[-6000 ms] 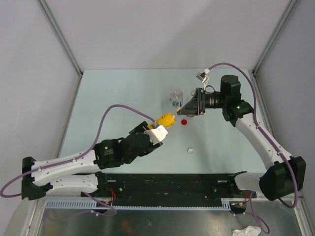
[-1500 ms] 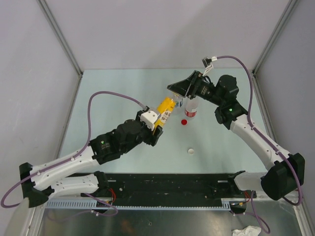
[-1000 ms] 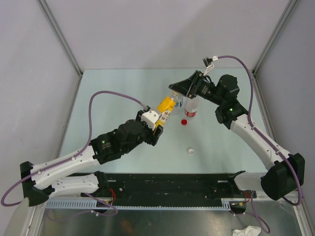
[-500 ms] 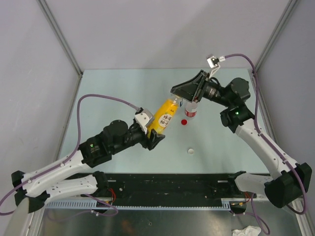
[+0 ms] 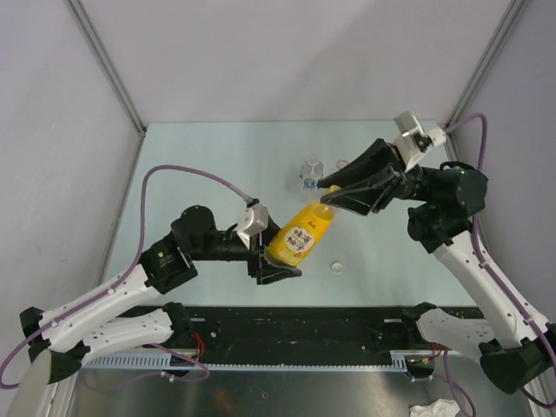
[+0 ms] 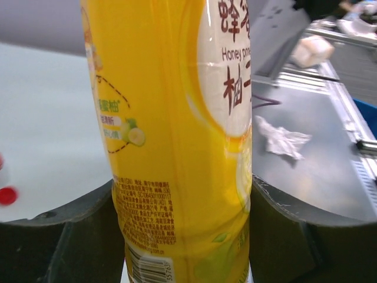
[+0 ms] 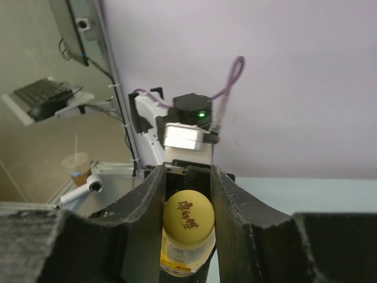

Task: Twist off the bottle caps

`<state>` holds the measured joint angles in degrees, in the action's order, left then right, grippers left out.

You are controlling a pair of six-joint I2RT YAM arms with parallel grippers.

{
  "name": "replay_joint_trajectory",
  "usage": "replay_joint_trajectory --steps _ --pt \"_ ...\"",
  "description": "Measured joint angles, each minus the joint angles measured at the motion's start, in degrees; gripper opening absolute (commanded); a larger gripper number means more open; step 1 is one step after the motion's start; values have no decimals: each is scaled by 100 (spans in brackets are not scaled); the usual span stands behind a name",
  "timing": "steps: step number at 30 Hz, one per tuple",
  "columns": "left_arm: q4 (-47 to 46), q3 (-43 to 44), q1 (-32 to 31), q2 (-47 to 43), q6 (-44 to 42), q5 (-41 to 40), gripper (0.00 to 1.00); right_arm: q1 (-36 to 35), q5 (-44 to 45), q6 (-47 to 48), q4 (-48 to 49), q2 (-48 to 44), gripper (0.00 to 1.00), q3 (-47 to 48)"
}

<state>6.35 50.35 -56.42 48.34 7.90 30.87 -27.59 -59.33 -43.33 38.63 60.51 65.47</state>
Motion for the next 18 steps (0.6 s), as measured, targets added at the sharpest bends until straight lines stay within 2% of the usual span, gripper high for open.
replay_joint_trajectory --steps 4,7,12,18 --pt "-520 -44 61 96 348 1003 0 -72 -310 61 286 -240 0 0" --pt "-765 -44 74 214 535 1449 0 -133 -404 192 291 -385 0 0" --pt "-903 -44 83 306 710 1751 0 -199 -420 365 177 -461 2 0" --pt "-907 -66 105 308 761 1755 0 -199 -382 470 55 -463 4 0"
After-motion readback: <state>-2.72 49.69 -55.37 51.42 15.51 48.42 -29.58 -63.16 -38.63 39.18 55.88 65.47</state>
